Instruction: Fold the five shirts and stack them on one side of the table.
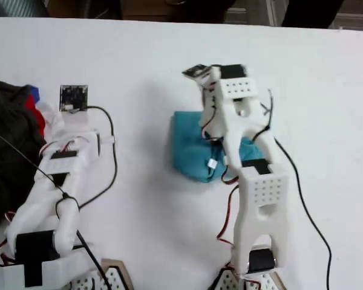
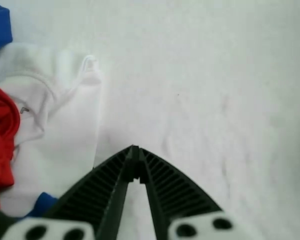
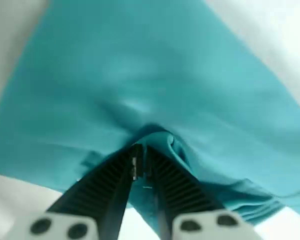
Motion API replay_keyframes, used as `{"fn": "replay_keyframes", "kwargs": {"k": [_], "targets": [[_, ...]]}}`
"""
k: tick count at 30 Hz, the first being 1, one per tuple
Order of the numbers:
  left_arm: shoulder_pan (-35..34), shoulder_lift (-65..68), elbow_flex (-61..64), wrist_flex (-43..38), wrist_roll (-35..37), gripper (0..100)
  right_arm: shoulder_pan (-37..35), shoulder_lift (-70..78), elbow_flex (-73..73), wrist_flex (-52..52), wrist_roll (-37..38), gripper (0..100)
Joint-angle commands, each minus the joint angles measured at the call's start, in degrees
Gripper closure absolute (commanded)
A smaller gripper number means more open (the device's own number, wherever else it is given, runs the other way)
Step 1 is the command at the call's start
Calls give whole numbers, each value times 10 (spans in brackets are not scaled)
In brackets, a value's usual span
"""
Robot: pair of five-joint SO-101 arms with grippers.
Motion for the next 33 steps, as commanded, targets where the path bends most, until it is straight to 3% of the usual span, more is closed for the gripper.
{"fn": "replay_keyframes", "kwargs": {"k": [1,14,20,27,33], "targets": [[5,-22,-6,-11,2,974,44,-31,11,15,40,978],[5,-22,-7,-11,2,974,75,-358,361,15,159,978],[5,-22,-7,-11,2,974,51,-451,375,-35,171,978],[5,-22,-7,-11,2,974,6,-368,393,-195,9,978],[5,-22,-7,-11,2,974,19,-290,392,-145,6,978]]}}
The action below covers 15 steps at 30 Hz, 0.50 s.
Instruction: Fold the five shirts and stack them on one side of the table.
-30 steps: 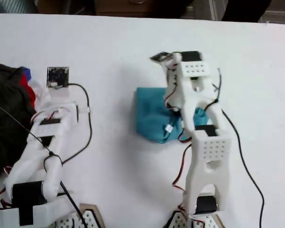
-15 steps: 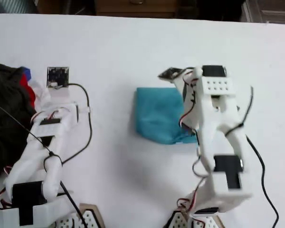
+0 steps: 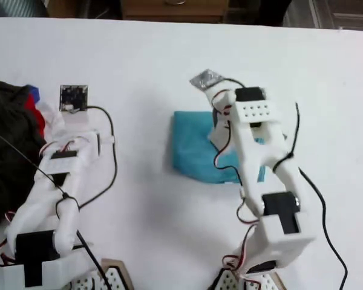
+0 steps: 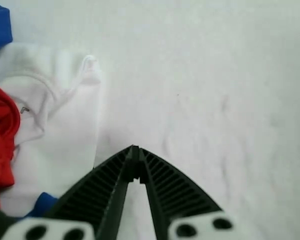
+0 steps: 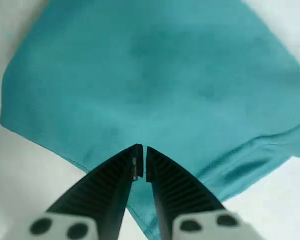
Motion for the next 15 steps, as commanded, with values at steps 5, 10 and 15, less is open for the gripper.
{"fn": "replay_keyframes", "kwargs": {"k": [5,10,15], "targets": [[5,-22,-7,-11,2,974,73,-1,-4,117,-3,978],[5,-22,-7,-11,2,974,117,-6,-1,148,69,978],[5,-22,-7,-11,2,974,137,-1,-16,145,80,978]]}}
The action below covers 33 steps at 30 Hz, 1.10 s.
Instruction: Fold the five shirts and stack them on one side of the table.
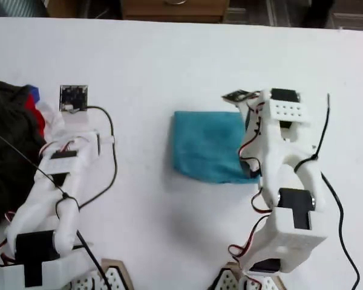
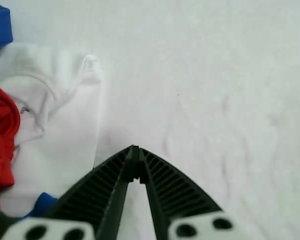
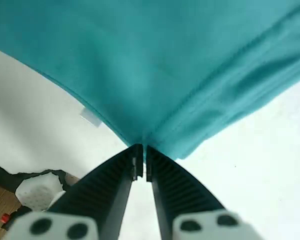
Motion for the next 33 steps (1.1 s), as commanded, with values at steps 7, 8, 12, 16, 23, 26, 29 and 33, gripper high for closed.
{"fn": "replay_keyframes", "kwargs": {"k": [7,8,12,16,23,26,29,33], "targets": [[5,-22,-7,-11,2,974,8,-95,-26,7,-8,974],[5,-22,-7,-11,2,974,8,-98,-22,6,-27,971],[5,-22,-7,-11,2,974,4,-91,18,-15,-93,868],[5,-22,-7,-11,2,974,7,-63,50,-51,-98,813],[5,-22,-7,-11,2,974,7,-14,50,-71,-100,849],[6,-22,-7,-11,2,974,9,0,50,-88,-98,884],[6,-22,-7,-11,2,974,9,5,49,-102,-96,957],[6,-22,-7,-11,2,974,29,0,22,-98,-94,977]]}}
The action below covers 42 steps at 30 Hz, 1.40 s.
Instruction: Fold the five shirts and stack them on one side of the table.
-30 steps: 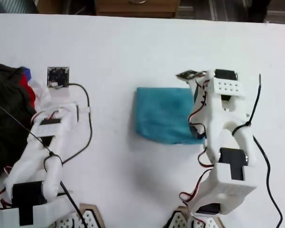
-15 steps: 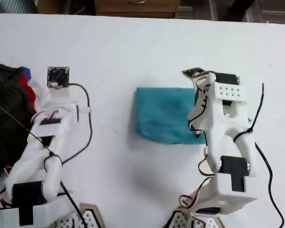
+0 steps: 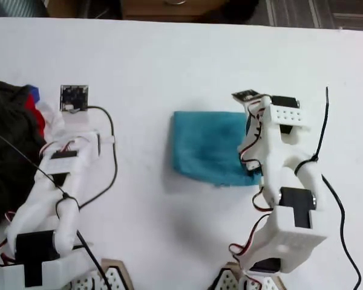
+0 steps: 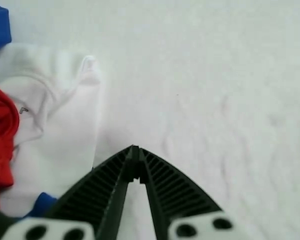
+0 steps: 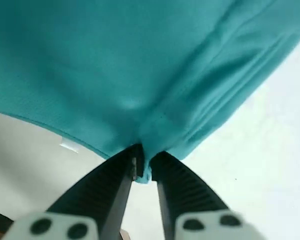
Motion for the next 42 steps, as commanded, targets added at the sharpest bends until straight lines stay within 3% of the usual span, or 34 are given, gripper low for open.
{"fn": "replay_keyframes", "kwargs": {"k": [1,5,13,18,30,39,42], "targets": [[6,-22,-7,-11,2,974,29,-9,-43,0,8,978],[6,-22,-7,-11,2,974,49,-20,-78,1,62,978],[6,-22,-3,-26,2,974,50,-18,-83,-4,75,978],[6,-22,-3,-26,2,974,50,-18,-84,-11,135,978],[6,-22,-3,-26,2,974,52,-22,-82,-29,136,973],[6,-22,-3,-26,2,974,91,-22,-227,47,132,827],[6,-22,-3,-26,2,974,69,-15,-263,30,76,836]]}}
